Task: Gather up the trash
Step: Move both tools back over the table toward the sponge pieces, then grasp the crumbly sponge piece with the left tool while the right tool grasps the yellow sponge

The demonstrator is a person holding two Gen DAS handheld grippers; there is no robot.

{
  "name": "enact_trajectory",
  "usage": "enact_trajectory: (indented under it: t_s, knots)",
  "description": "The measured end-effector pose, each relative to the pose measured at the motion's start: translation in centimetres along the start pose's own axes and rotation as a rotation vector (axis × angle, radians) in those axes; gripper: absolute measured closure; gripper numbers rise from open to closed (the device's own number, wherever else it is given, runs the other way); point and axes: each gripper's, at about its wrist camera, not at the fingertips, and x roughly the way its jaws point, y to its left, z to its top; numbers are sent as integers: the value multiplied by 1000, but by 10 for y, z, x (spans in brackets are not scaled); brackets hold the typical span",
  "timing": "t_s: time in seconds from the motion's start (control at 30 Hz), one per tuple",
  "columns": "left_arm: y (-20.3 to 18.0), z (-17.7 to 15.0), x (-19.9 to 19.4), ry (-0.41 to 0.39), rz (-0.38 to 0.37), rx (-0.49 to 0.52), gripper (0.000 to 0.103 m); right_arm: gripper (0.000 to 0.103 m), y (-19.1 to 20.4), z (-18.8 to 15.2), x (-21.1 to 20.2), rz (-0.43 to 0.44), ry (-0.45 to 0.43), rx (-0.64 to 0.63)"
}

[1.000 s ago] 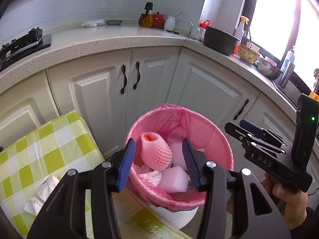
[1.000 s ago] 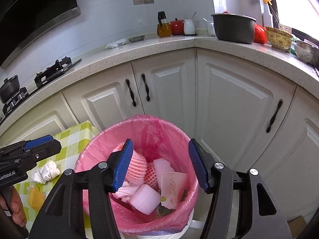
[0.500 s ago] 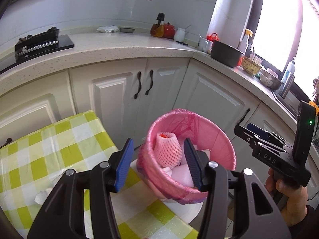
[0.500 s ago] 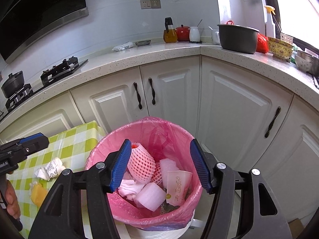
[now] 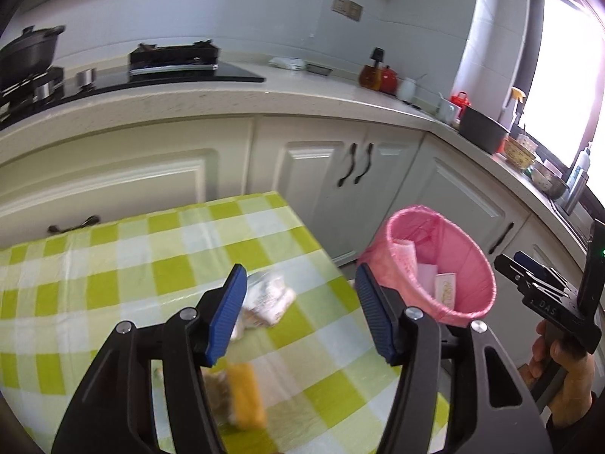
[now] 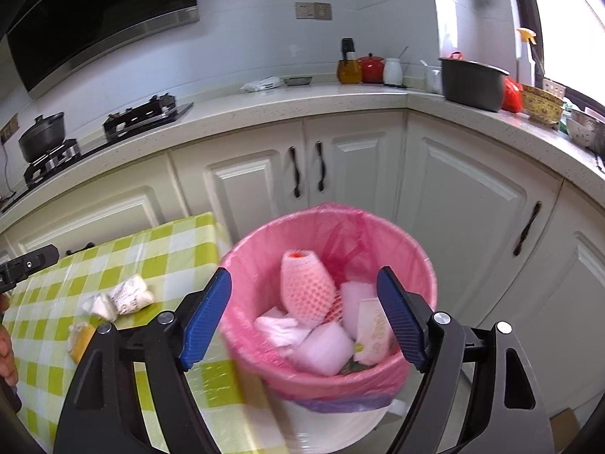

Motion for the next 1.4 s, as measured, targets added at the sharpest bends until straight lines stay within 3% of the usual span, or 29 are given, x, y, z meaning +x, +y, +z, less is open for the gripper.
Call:
enact_trajectory:
  t_s: [0.13, 0.33, 0.73, 1.1, 1.3, 1.4]
  knots:
    - [28, -19, -14, 4, 58, -17, 45, 21, 23, -15, -3, 34, 14, -1]
    - [62, -43, -22, 26, 119, -37, 45, 20, 54, -41, -4, 71, 49, -13]
    - [99, -82, -4, 123, 117, -98, 47, 20, 112, -65, -3, 137, 81, -97]
    - [100, -102, 28, 217, 91, -105, 72, 20, 141, -77, 3, 189, 126, -125]
    - [103, -104, 38, 240, 93, -102, 80, 20, 153, -81, 9, 201, 143, -140]
    - [107, -103, 37, 233, 107, -99, 94, 20, 164, -81, 11, 215, 150, -155]
